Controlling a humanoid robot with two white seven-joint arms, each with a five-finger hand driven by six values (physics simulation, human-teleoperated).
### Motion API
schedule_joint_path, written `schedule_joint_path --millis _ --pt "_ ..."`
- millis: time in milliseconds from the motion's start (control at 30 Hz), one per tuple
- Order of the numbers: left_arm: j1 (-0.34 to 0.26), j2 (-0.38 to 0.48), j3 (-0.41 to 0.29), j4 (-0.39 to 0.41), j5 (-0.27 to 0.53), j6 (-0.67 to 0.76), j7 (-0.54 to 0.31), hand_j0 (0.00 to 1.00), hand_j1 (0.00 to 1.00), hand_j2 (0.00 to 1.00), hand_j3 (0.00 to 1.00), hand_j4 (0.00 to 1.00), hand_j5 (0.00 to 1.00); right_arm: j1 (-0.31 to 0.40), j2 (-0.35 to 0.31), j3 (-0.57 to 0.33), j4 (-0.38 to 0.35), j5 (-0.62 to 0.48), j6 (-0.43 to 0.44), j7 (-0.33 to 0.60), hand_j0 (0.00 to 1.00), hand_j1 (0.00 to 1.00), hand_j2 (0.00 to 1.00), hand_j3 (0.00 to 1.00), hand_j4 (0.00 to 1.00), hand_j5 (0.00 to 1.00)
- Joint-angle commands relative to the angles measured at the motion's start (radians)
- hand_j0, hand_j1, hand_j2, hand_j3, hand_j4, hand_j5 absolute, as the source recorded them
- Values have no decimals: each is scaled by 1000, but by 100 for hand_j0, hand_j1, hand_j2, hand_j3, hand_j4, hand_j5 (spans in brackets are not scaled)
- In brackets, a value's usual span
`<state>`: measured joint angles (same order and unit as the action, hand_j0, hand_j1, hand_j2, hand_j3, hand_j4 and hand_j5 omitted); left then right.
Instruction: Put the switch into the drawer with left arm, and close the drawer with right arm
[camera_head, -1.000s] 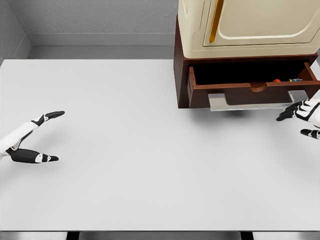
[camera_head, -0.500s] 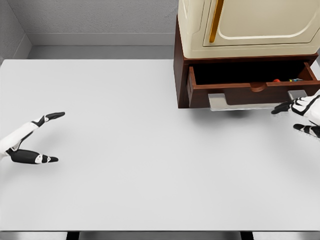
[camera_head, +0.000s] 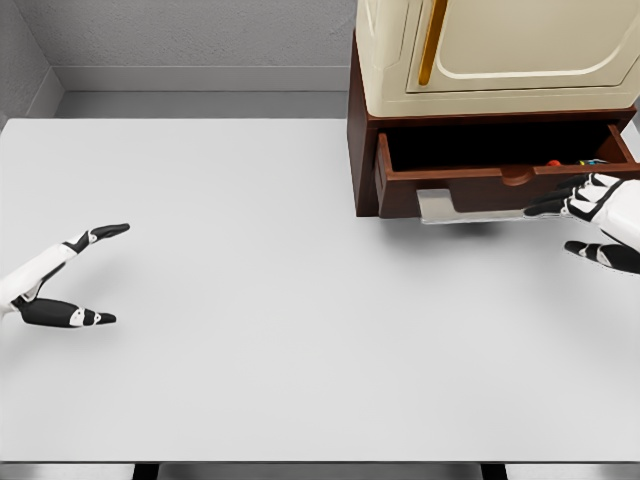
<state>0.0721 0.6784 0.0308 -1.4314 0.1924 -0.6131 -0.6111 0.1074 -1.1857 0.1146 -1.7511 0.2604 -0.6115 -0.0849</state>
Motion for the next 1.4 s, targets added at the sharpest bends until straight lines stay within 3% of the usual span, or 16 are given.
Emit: schedule_joint_path --millis 0,300,467,633,1100,1367 --pt "0 1 0 -1 9 2 0 100 100 100 100 100 100 -2 -31 0 1 -18 1 2 78 78 78 78 78 78" --pt "-2 1 0 -1 9 2 0 100 100 100 100 100 100 -3 -92 -7 97 -30 1 -1 71 71 71 71 71 71" --pt "0 1 0 -1 9 2 0 100 100 100 100 100 100 -2 -117 -9 180 -30 1 0 55 55 55 55 55 55" --pt "0 1 0 -3 9 2 0 100 100 100 100 100 100 8 -137 -9 183 -29 1 2 46 46 46 46 46 46" --pt "0 0 0 -4 9 2 0 100 100 100 100 100 100 54 -144 -3 209 -20 1 5 43 43 43 43 43 43" --pt "0 0 0 -6 9 2 0 100 100 100 100 100 100 37 -186 -69 212 -139 1 -4 45 45 45 45 45 45"
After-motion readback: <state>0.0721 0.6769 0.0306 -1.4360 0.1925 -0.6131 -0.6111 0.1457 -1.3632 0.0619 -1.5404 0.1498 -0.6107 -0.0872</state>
